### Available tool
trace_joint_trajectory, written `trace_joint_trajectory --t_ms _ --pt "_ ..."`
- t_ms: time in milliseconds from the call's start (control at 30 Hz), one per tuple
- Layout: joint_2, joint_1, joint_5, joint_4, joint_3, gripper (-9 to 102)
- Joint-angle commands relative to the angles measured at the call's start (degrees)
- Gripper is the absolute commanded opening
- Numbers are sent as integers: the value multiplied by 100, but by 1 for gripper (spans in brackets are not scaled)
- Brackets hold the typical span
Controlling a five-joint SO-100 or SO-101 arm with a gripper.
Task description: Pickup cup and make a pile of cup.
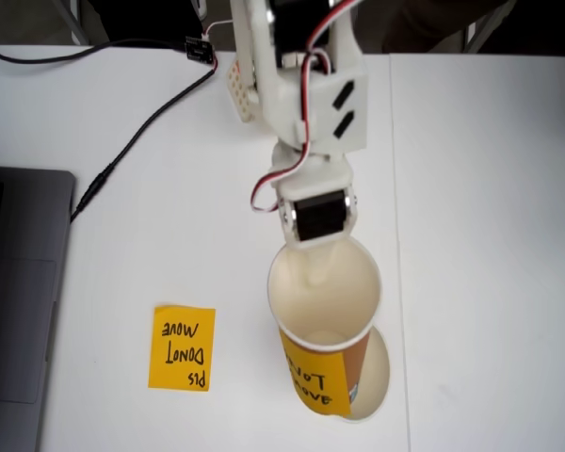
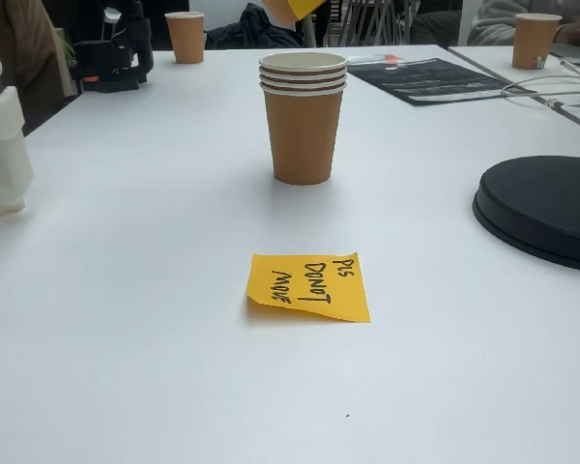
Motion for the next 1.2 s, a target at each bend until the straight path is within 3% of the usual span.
trace_joint_trajectory --t_ms 0,467,1167 --pt "220 -246 62 9 -738 -7" --pt "-220 -879 62 18 -1099 -7" --pt "-738 -782 70 70 -993 -7"
